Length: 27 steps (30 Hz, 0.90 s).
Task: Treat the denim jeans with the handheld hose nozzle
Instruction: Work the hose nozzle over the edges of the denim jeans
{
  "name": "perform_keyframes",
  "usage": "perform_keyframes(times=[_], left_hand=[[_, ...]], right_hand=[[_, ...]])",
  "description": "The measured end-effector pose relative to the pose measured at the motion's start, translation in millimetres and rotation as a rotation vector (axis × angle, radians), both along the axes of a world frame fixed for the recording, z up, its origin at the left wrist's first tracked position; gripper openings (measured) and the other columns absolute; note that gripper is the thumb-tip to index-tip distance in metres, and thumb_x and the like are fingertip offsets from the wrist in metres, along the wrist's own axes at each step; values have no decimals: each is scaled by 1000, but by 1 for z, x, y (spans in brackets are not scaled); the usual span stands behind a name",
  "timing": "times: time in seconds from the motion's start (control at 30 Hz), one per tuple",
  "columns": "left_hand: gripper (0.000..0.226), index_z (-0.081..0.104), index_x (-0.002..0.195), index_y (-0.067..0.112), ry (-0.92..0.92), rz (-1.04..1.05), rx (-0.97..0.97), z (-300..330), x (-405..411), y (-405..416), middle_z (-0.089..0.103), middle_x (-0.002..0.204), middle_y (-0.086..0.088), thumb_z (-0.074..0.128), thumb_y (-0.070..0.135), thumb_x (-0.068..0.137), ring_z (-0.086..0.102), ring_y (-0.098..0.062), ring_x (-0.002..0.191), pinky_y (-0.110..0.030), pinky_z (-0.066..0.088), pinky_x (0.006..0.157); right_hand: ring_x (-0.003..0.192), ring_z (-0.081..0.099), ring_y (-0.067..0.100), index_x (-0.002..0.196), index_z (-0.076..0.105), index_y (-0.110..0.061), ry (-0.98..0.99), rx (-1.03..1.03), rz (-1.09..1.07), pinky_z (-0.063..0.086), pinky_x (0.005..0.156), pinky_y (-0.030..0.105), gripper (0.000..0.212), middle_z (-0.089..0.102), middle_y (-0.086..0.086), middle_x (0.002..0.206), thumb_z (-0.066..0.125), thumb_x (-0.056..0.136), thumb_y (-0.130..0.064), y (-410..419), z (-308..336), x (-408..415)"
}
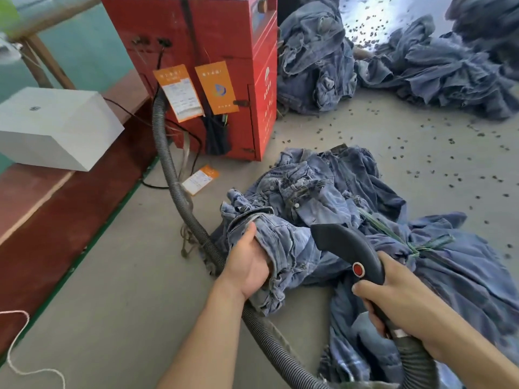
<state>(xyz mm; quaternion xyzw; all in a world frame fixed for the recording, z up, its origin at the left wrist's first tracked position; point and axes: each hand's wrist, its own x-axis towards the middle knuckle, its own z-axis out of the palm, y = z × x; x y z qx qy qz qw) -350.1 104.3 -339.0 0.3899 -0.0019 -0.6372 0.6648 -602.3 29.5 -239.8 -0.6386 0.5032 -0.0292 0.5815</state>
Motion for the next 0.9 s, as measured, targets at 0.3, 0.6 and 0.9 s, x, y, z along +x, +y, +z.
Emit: perform_keyframes(times=[0.3,0.6,0.9], left_hand=[[82,68,134,10,30,-73,-81,0,-2,-6,58,145,-22,13,64,105,58,-38,133,-51,52,103],[85,46,147,-1,147,11,-138,11,3,-12,53,145,-32,12,65,105,54,-47,134,-62,44,109],[58,58,128,-5,-93,-12,-211,30,19,-39,69,124,-22,33,-21,78,70,-35,114,-44,60,93]], right_hand=[[51,57,27,100,49,-17,49,-206,119,48,53,41,19,62,13,65,63,94,-28,-3,-10,52],[51,53,28,103,52,-20,-41,76,99,48,49,39,26,58,15,64,65,81,-19,7,-10,29],[47,48,26,107,47,-9,-113,103,-186,44,43,33,21,54,14,62,61,92,-3,-24,-16,10]])
